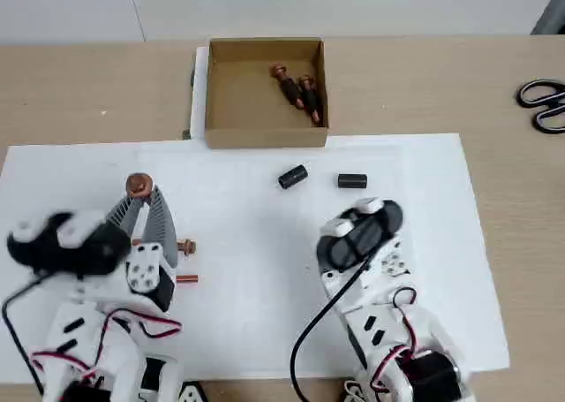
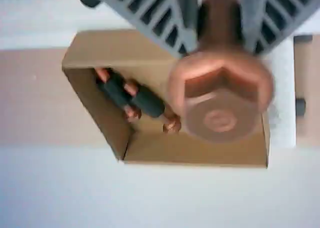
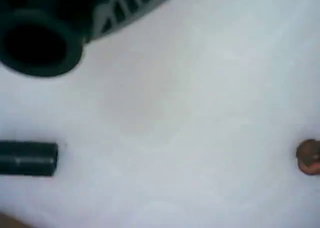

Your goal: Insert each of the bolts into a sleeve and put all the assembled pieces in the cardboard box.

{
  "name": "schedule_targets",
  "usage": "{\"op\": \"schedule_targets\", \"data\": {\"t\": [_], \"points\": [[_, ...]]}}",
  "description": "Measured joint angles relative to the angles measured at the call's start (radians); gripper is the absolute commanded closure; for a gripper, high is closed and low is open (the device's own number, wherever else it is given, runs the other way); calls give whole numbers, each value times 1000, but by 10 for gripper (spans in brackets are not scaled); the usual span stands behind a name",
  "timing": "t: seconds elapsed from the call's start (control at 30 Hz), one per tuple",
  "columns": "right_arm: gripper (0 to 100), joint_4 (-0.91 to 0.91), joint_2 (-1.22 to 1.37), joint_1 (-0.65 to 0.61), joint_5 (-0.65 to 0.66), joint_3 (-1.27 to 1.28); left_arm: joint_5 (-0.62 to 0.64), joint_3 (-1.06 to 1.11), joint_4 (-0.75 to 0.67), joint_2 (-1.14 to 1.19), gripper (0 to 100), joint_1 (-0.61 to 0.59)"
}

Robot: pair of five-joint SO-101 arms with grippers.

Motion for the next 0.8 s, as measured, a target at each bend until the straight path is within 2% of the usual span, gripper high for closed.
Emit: {"op": "schedule_targets", "data": {"t": [0.3, 0.47, 0.7, 0.8], "points": [[995, -98, 2, -275, 15, 61, 64, 109, -124, -12, 994, 34], [995, -158, 2, -304, 34, 100, 14, 192, -215, -17, 994, 126], [995, -279, 2, -305, 132, 180, -106, 353, -479, -17, 994, 216], [995, -295, 2, -304, 141, 186, -114, 405, -574, -17, 994, 230]]}}
